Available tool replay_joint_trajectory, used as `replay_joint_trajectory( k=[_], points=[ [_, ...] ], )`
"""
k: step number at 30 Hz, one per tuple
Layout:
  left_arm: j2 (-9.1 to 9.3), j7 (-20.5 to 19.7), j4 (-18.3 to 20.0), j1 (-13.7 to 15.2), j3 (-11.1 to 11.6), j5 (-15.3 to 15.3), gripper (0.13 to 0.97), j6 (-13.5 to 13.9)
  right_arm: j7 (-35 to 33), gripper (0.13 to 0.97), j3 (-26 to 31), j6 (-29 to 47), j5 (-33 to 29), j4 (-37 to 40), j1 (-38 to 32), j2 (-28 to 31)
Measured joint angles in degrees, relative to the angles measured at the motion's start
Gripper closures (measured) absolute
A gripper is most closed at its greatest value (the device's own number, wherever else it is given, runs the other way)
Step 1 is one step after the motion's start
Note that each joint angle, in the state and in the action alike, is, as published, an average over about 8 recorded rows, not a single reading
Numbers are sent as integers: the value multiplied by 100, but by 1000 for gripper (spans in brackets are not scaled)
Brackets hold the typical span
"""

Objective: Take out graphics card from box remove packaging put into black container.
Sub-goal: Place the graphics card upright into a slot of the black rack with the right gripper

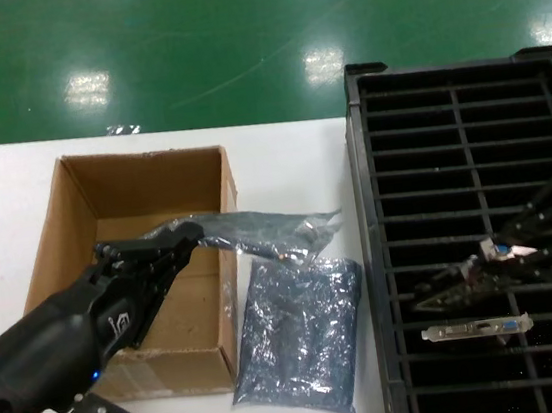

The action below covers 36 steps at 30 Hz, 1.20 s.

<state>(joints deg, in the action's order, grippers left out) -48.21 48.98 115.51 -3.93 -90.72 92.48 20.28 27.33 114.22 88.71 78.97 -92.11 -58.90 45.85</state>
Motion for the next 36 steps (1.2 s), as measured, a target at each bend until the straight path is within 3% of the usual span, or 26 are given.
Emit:
replay_joint_trajectory(
  k=[15, 26, 36],
  points=[
    [0, 0, 0, 0, 0, 0, 958, 0, 189, 891, 477, 48, -849, 568, -419, -642],
    [0, 0, 0, 0, 0, 0, 958, 0, 239, 891, 589, 98, -1124, 532, -447, -681],
    [0, 0, 0, 0, 0, 0, 958, 0, 413, 891, 759, 119, -1017, 266, -540, -511]
  ],
)
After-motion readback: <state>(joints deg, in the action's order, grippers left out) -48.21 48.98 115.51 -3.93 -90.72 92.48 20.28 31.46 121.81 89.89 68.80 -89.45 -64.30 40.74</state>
